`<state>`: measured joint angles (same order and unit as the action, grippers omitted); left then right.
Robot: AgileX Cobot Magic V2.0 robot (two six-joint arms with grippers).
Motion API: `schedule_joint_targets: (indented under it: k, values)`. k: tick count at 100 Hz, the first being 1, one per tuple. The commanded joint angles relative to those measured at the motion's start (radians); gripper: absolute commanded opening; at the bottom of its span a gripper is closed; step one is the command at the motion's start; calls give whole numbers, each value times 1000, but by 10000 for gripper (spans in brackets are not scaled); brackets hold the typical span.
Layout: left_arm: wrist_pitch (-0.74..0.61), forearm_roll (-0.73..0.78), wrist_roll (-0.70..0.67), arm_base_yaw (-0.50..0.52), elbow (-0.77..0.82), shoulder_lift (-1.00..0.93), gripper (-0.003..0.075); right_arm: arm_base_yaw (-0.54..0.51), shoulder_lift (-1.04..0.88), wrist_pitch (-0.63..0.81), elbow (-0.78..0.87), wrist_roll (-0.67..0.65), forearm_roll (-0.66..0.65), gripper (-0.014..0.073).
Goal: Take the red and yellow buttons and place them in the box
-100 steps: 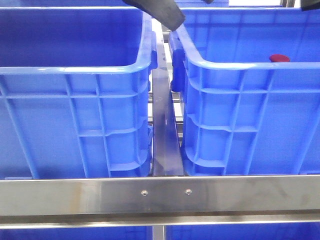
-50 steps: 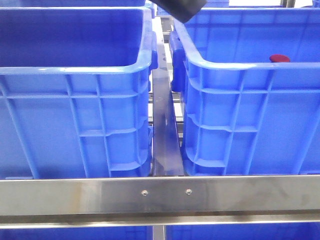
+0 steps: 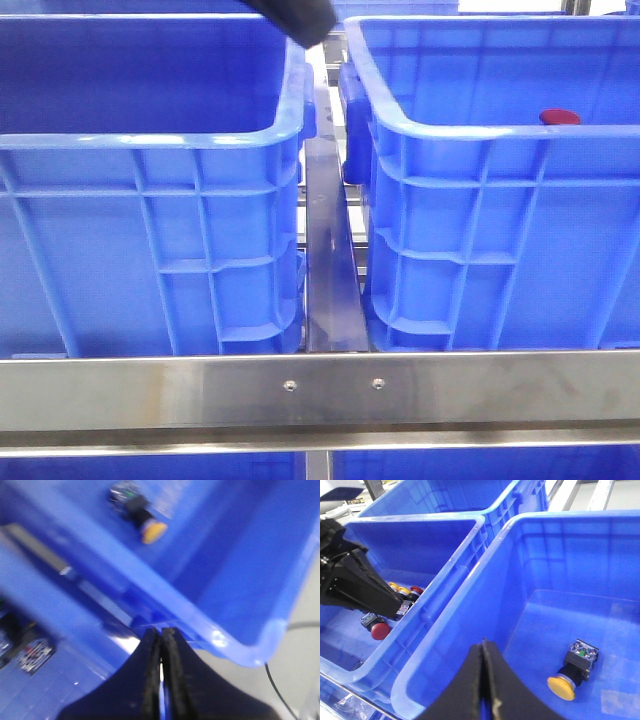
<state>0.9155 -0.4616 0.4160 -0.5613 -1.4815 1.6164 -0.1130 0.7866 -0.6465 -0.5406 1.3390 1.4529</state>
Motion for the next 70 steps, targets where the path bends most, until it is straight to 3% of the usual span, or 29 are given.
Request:
schedule_joint_targets:
  k: [1,41,70]
  values:
    - [-153,-6,-47,-8,69,-98,-20,-4,-7,-10,-23,6,55,-69]
    - [-535,90,-91,-8,444,-391,-20,-4,-7,-10,-23,6,55,-69]
    - [-691,131,-91,-8,647,-603,-20,-4,-7,-10,-23,6,55,-69]
